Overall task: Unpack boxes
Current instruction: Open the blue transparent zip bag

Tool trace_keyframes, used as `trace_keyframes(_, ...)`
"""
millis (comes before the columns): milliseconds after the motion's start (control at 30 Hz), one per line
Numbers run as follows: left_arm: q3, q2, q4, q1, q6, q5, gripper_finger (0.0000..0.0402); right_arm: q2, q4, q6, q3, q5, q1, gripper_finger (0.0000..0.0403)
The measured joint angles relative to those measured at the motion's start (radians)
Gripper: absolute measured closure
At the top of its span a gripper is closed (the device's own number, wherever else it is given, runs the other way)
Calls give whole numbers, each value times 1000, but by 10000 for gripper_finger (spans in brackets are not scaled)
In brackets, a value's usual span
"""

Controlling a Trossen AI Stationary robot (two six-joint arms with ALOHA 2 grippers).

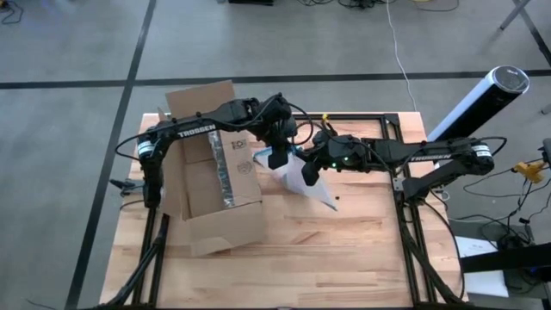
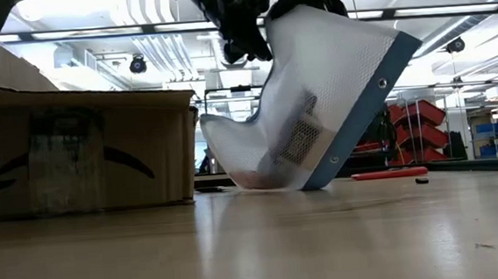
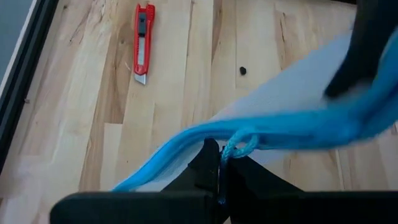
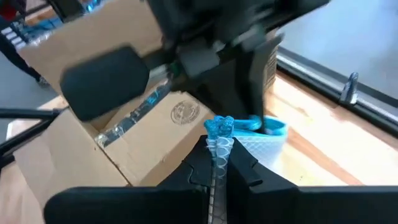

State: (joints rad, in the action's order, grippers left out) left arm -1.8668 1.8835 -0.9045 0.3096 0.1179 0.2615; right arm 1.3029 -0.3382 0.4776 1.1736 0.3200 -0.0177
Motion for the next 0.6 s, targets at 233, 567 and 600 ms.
trace_keyframes(233, 6, -2, -55, -1, 10, 3, 402, -83, -2, -8, -1, 22, 11, 403)
trace_keyframes(567, 17, -2, -140, 11, 47, -32, 402, -194, -166, 26, -1, 100, 45, 403)
trace_keyframes(600, 17, -2, -149, 12, 53, -41, 402, -202, -184, 31, -1, 104, 48, 403)
